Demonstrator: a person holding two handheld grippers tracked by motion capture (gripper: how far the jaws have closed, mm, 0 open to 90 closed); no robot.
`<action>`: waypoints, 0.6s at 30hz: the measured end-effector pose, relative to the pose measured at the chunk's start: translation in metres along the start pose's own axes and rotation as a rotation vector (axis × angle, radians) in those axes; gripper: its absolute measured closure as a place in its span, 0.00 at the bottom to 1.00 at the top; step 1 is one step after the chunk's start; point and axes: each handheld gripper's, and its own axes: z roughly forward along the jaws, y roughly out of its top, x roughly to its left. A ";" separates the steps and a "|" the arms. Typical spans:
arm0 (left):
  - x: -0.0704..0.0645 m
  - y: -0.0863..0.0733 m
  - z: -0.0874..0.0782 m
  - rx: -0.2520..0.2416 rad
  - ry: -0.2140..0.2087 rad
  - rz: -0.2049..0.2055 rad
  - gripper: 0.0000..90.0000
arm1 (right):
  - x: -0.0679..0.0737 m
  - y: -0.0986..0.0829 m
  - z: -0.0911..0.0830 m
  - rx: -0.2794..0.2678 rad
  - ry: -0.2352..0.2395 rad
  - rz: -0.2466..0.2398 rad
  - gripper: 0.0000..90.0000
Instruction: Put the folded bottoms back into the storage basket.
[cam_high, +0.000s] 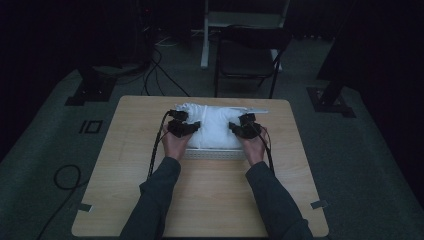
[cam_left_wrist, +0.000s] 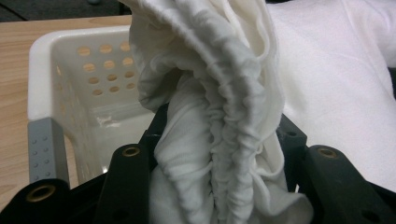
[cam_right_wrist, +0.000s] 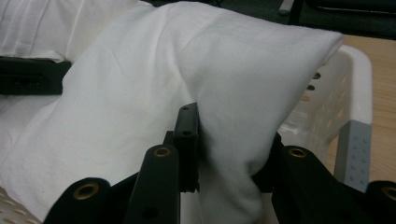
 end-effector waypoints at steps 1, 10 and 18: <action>0.000 0.000 0.000 0.003 0.004 0.004 0.59 | 0.000 -0.001 0.001 0.004 -0.002 0.000 0.79; -0.009 -0.004 -0.001 0.026 0.044 0.044 0.59 | 0.004 -0.006 0.002 0.037 -0.022 -0.021 0.78; -0.010 -0.011 -0.004 0.047 0.075 0.042 0.59 | 0.010 -0.013 0.007 0.056 -0.039 -0.027 0.77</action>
